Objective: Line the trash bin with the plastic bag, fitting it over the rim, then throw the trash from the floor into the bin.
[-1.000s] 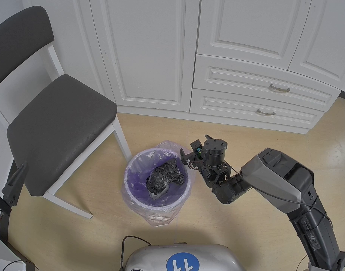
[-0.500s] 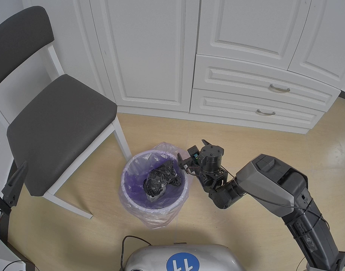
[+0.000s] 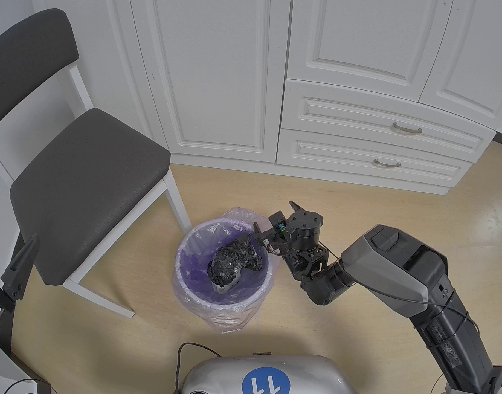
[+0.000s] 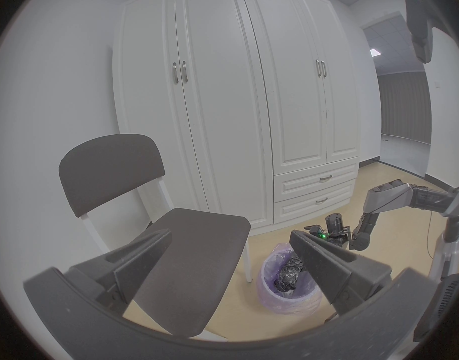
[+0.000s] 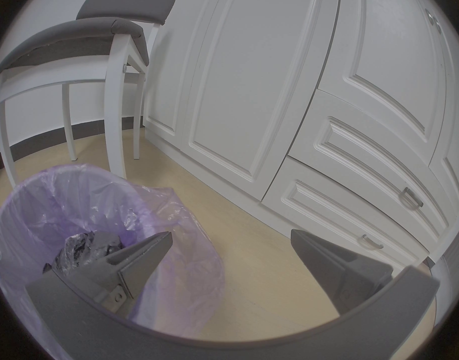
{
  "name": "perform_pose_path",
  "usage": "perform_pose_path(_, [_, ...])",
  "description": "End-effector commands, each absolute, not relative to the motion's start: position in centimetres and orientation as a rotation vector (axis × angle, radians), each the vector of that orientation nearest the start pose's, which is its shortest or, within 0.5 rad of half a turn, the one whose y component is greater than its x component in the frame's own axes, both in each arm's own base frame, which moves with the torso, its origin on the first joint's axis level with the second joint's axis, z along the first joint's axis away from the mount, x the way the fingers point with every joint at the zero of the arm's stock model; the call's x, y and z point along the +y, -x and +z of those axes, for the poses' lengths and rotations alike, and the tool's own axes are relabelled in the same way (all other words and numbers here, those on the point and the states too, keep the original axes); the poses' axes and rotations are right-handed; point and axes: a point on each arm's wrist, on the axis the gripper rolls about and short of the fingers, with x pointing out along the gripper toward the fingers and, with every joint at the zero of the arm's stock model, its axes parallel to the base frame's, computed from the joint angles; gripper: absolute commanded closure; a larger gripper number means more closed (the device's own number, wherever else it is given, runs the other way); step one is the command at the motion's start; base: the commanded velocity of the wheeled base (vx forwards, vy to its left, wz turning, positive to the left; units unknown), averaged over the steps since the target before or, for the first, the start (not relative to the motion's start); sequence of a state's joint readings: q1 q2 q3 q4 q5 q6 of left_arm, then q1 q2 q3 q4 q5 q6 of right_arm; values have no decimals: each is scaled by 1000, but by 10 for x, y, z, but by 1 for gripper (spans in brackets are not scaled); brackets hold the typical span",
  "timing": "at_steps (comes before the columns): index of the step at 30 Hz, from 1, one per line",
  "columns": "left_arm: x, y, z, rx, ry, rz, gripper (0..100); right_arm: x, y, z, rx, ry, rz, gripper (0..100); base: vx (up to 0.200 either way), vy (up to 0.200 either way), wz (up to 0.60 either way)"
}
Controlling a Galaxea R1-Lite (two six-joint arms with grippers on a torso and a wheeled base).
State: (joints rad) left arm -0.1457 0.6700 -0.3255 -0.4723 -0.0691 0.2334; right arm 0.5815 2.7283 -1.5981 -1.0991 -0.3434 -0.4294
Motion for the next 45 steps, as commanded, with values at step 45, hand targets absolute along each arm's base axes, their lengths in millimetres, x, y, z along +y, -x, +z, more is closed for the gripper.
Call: perform_pose_path(45, [-10, -55, 198, -117, -287, -202, 0, 202, -295, 88, 92, 276, 283, 0, 0, 0, 0])
